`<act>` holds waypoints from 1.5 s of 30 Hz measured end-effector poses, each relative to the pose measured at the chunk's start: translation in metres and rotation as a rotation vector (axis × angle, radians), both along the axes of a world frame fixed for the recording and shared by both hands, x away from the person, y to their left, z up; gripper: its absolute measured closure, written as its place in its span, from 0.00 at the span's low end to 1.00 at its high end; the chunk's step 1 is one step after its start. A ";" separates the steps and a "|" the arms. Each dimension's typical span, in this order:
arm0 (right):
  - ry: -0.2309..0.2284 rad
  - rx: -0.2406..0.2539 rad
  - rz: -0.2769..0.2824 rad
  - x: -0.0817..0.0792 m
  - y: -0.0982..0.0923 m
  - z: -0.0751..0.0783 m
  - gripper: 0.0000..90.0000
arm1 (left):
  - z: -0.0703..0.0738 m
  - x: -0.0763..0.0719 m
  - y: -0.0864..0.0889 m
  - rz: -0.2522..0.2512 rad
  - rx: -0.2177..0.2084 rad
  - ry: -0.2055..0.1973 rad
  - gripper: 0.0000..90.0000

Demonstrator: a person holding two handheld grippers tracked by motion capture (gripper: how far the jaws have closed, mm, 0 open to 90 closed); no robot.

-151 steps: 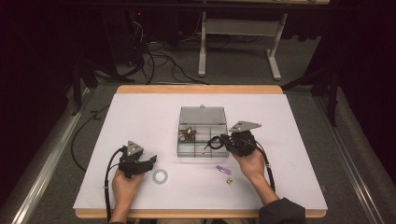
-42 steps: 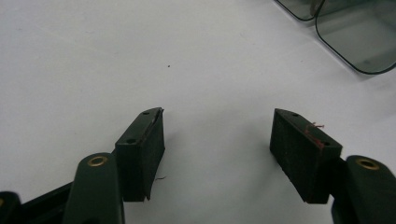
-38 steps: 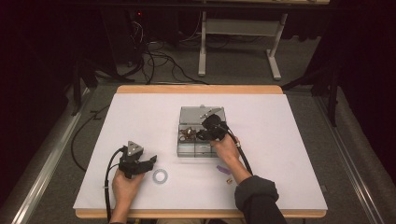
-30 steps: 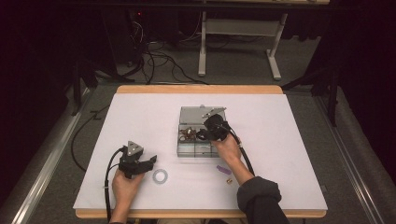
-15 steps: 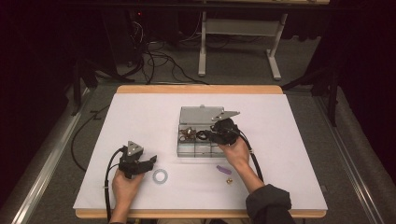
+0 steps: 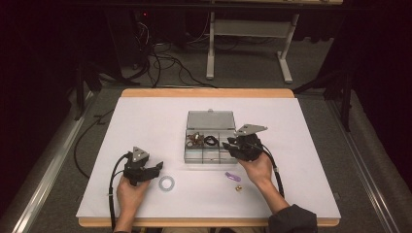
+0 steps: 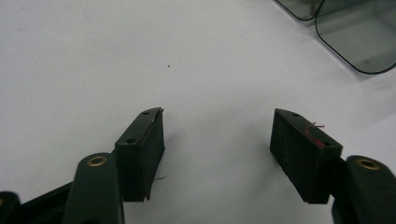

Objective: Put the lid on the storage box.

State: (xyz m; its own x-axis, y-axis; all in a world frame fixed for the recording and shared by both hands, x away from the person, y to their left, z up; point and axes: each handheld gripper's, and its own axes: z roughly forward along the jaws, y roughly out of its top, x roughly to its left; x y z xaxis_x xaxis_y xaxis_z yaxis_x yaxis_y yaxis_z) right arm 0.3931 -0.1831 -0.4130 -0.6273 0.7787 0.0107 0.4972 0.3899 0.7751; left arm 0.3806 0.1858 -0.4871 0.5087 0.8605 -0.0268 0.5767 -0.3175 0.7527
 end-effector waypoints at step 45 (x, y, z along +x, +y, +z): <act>0.003 0.091 -0.002 -0.096 -0.050 -0.043 0.78 | 0.000 0.000 0.000 0.001 0.000 0.000 0.39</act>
